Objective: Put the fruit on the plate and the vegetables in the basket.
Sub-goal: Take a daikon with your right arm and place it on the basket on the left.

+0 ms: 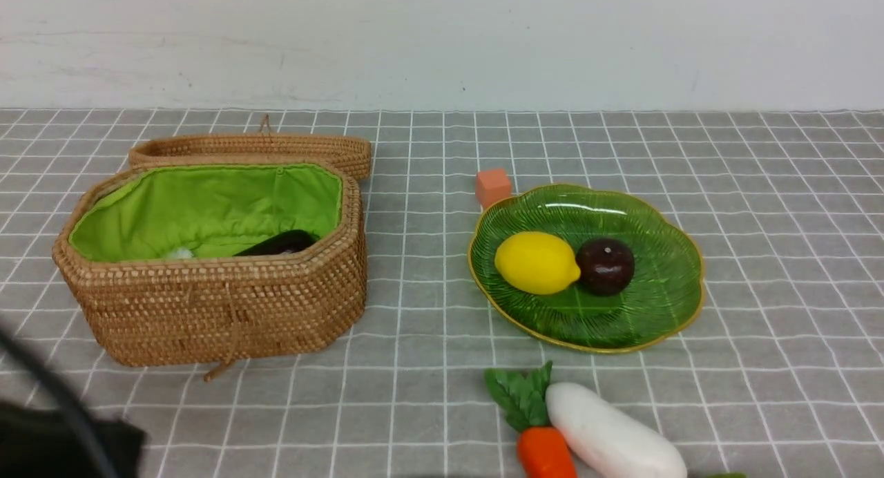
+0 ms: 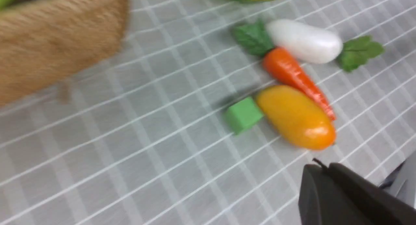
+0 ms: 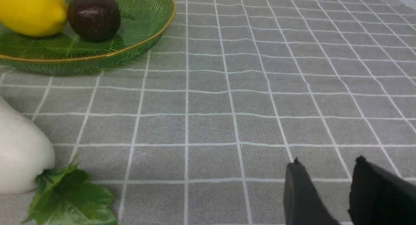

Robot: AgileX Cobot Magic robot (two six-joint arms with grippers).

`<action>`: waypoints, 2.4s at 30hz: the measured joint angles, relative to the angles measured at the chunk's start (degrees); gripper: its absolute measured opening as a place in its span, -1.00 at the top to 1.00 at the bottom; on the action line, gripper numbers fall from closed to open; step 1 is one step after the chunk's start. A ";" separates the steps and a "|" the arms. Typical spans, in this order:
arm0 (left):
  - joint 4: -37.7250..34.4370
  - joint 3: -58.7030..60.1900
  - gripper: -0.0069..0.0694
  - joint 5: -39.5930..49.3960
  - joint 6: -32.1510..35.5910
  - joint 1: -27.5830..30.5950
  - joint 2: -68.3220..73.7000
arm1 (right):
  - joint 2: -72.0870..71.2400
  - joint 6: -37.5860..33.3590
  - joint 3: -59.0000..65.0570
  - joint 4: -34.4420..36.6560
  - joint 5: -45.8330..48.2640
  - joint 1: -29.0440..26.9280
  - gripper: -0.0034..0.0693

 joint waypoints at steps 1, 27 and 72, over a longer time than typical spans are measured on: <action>-1.25 2.24 0.83 -2.96 0.49 0.00 -1.46 | 0.00 0.00 0.00 0.00 0.00 0.00 0.25; -3.21 6.03 0.79 -16.27 1.64 0.07 -10.91 | 0.00 0.00 0.00 0.00 0.00 0.00 0.25; 30.02 46.39 0.85 -31.40 -30.99 18.65 -34.83 | 0.00 0.00 0.00 -0.33 0.05 0.00 0.25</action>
